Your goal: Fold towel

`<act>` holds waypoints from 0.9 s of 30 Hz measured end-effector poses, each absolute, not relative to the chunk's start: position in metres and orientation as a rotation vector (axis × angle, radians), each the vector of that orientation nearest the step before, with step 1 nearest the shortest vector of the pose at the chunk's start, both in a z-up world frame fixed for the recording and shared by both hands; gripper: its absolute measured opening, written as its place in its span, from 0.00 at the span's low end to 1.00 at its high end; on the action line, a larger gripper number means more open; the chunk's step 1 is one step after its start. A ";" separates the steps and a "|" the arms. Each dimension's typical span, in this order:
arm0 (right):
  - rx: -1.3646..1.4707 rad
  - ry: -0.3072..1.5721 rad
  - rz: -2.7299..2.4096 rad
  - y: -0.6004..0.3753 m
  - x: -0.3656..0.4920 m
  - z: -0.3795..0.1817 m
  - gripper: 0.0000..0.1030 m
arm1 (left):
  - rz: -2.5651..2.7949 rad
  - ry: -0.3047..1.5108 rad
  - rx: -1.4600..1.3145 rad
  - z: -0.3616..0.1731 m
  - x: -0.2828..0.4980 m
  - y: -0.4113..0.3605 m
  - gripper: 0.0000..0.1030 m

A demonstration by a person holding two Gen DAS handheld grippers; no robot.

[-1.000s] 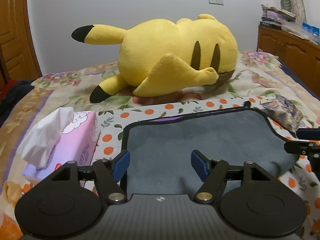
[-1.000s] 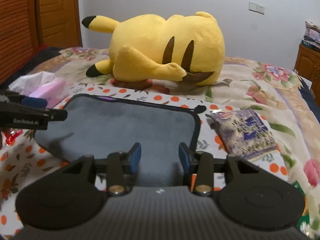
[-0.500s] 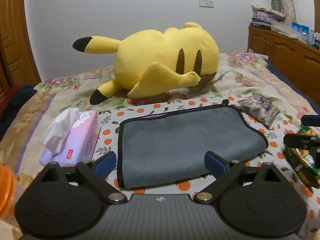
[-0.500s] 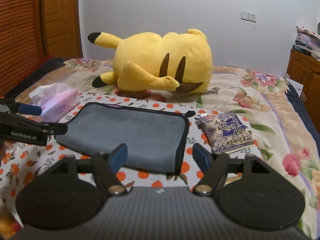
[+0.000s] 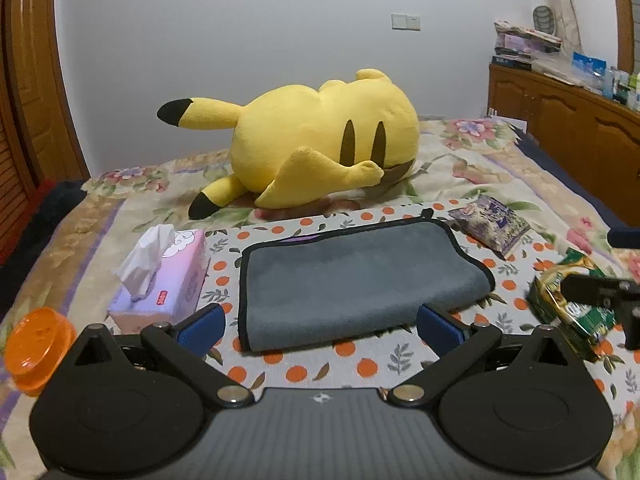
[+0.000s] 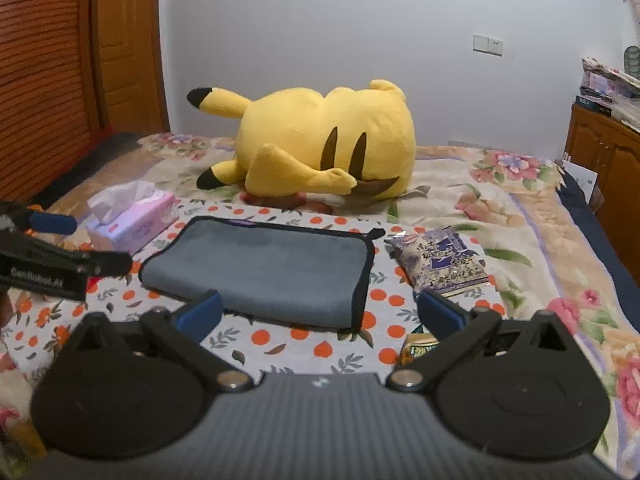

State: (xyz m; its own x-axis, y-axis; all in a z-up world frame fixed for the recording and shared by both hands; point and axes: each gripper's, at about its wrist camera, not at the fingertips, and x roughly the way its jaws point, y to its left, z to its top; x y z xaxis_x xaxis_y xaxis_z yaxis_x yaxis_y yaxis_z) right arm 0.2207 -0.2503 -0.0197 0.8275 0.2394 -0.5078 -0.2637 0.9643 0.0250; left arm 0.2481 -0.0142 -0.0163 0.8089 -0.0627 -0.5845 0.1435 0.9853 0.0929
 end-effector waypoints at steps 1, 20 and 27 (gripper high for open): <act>-0.049 0.532 0.264 -0.251 0.218 -0.018 1.00 | -0.111 0.618 0.138 -0.015 0.245 -0.014 1.00; -0.027 0.475 0.258 -0.264 0.159 0.027 1.00 | -0.092 0.611 0.123 0.029 0.168 -0.003 1.00; -0.024 0.453 0.255 -0.266 0.136 0.044 1.00 | -0.068 0.575 0.131 0.052 0.141 -0.005 1.00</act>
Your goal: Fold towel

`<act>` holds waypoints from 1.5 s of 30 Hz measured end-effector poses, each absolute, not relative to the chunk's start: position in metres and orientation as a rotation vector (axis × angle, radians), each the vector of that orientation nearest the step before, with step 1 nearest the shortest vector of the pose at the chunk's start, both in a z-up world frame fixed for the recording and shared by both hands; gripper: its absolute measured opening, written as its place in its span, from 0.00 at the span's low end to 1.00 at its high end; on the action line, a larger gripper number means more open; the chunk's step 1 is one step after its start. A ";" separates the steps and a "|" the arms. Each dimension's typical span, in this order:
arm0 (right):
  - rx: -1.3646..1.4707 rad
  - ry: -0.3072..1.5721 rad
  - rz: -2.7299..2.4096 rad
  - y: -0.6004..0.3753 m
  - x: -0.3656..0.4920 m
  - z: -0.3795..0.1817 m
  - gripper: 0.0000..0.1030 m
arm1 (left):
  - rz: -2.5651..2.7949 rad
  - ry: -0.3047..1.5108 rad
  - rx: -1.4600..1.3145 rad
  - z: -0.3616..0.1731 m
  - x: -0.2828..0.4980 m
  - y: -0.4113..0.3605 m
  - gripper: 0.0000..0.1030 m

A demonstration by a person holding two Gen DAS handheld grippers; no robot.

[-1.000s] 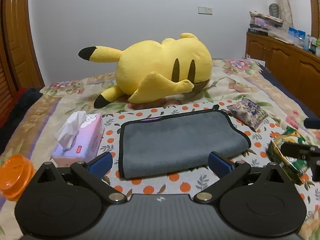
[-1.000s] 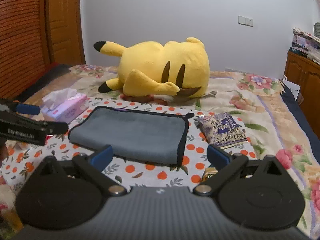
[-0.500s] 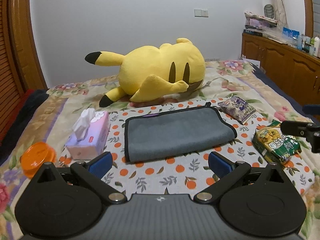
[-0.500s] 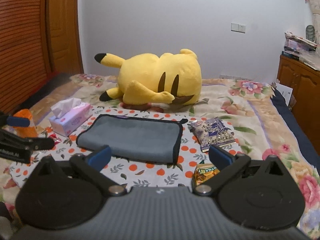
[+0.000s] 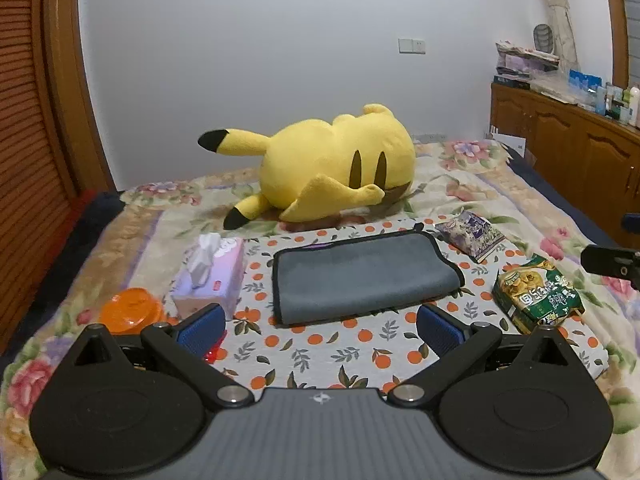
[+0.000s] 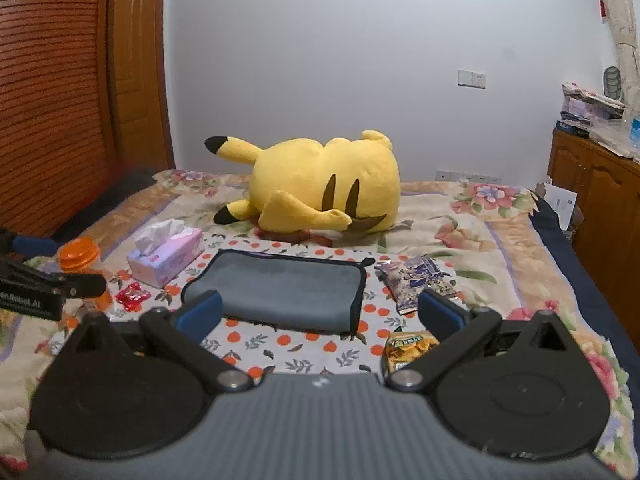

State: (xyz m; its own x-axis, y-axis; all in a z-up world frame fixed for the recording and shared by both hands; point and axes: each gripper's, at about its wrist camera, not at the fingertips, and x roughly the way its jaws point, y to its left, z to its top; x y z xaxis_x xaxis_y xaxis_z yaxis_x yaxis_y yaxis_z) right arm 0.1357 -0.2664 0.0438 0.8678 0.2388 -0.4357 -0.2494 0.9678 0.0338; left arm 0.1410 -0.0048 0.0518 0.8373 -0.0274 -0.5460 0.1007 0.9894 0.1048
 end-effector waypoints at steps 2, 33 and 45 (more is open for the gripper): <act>-0.017 0.450 0.254 -0.268 0.128 0.046 1.00 | -0.064 0.568 0.135 0.057 0.133 -0.006 1.00; 0.033 0.488 0.239 -0.272 0.084 0.016 1.00 | -0.112 0.639 0.133 0.012 0.076 -0.013 1.00; 0.039 0.530 0.226 -0.269 0.078 -0.007 1.00 | -0.099 0.681 0.125 -0.018 0.065 -0.011 1.00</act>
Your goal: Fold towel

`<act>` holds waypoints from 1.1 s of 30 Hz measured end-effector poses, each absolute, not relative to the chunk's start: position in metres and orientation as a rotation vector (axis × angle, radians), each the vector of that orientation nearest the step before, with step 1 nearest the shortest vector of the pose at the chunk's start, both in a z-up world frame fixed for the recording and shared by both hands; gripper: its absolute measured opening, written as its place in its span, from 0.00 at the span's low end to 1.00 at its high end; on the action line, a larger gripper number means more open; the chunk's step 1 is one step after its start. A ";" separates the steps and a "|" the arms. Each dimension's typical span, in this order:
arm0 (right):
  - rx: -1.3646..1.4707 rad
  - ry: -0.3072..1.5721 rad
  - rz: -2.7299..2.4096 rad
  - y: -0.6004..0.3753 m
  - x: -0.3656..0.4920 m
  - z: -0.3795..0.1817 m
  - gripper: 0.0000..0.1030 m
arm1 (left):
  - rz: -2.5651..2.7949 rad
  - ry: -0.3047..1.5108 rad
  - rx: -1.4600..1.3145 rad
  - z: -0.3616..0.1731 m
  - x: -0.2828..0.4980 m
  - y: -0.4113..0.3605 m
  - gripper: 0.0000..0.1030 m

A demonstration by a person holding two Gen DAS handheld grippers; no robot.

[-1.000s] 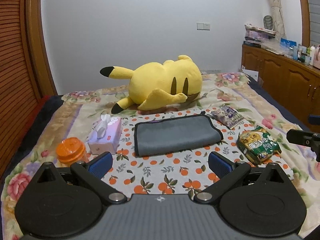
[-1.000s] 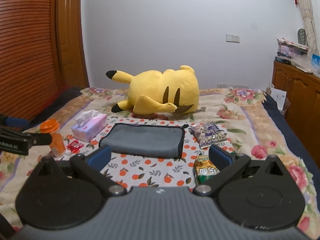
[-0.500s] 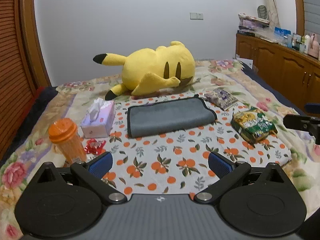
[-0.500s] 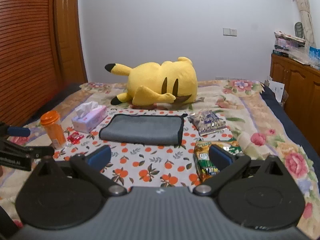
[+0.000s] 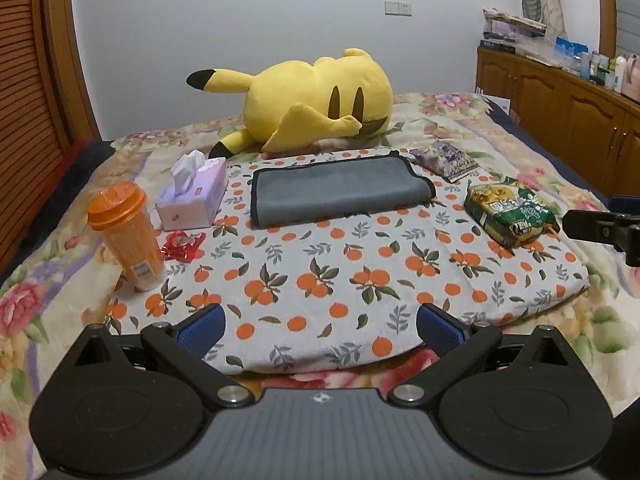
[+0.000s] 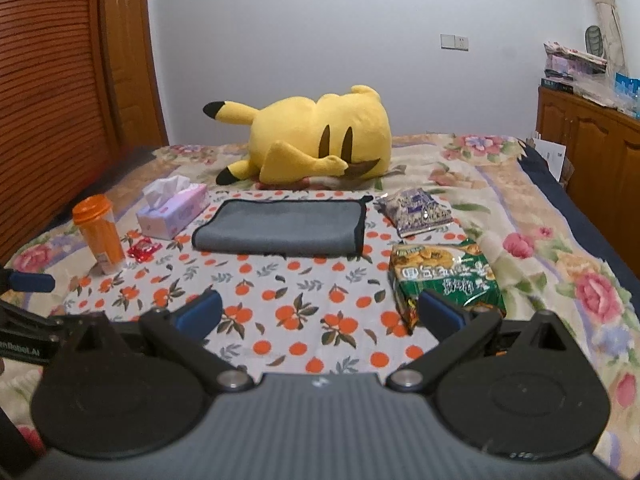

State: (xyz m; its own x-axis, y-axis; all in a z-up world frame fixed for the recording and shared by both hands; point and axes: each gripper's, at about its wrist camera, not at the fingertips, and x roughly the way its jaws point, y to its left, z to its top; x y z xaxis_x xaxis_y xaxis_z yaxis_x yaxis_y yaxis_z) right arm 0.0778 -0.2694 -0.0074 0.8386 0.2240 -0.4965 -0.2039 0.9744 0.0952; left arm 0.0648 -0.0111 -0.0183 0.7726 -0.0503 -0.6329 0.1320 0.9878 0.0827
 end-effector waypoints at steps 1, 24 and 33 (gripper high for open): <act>0.042 0.535 0.224 -0.269 0.077 -0.009 1.00 | -0.098 0.680 0.128 -0.020 0.063 -0.012 1.00; 0.013 0.558 0.226 -0.253 0.062 -0.031 1.00 | -0.053 0.688 0.128 -0.053 0.054 -0.005 1.00; 0.058 0.552 0.211 -0.259 0.062 -0.032 1.00 | -0.043 0.649 0.100 -0.052 0.048 -0.004 1.00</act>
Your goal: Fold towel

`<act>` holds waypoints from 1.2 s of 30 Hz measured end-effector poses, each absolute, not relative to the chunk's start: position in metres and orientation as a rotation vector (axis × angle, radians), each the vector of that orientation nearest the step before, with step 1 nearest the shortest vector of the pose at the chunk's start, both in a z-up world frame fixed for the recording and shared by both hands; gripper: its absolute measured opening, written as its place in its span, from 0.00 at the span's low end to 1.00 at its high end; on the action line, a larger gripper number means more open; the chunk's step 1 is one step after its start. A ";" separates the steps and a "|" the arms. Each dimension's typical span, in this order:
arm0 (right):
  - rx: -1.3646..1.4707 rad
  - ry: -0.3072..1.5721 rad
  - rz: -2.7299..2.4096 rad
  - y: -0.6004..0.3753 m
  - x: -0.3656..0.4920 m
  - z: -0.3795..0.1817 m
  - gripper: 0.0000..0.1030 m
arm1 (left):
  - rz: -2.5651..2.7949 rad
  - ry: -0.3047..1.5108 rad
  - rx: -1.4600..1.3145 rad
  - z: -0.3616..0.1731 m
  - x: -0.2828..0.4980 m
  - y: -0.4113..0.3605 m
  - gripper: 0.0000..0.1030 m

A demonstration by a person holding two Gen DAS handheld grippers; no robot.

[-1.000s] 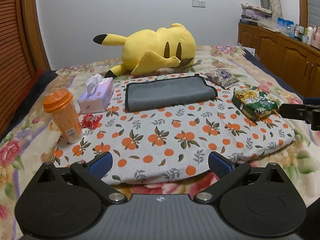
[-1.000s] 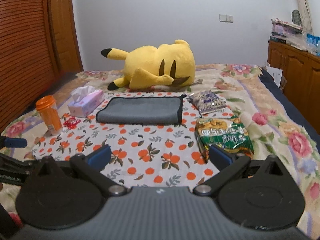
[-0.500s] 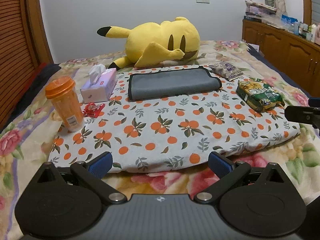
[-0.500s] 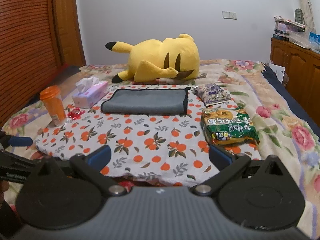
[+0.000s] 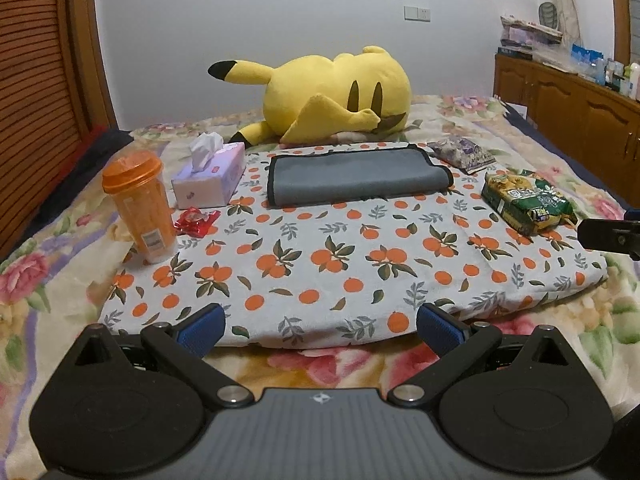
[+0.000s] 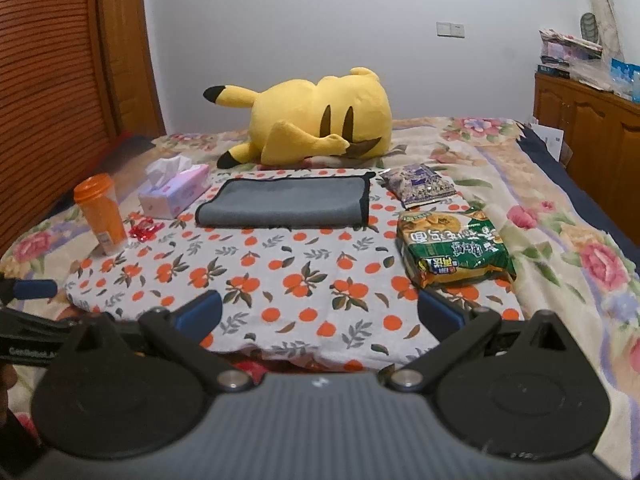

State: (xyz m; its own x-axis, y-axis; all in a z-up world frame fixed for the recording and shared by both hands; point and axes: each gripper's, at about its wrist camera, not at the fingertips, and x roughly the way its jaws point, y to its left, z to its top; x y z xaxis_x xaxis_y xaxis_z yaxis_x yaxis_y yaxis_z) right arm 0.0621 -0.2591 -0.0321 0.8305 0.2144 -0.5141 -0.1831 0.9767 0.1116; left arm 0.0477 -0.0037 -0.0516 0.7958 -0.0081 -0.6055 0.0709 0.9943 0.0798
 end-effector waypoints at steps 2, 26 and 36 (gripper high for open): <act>0.067 0.554 0.202 -0.261 0.063 -0.033 1.00 | -0.040 0.644 0.099 -0.051 0.046 -0.003 1.00; 0.055 0.447 0.186 -0.262 0.049 -0.024 1.00 | -0.012 0.492 0.064 -0.025 0.025 0.001 1.00; 0.056 0.401 0.188 -0.261 0.044 -0.021 1.00 | -0.013 0.437 0.075 -0.020 0.019 0.001 1.00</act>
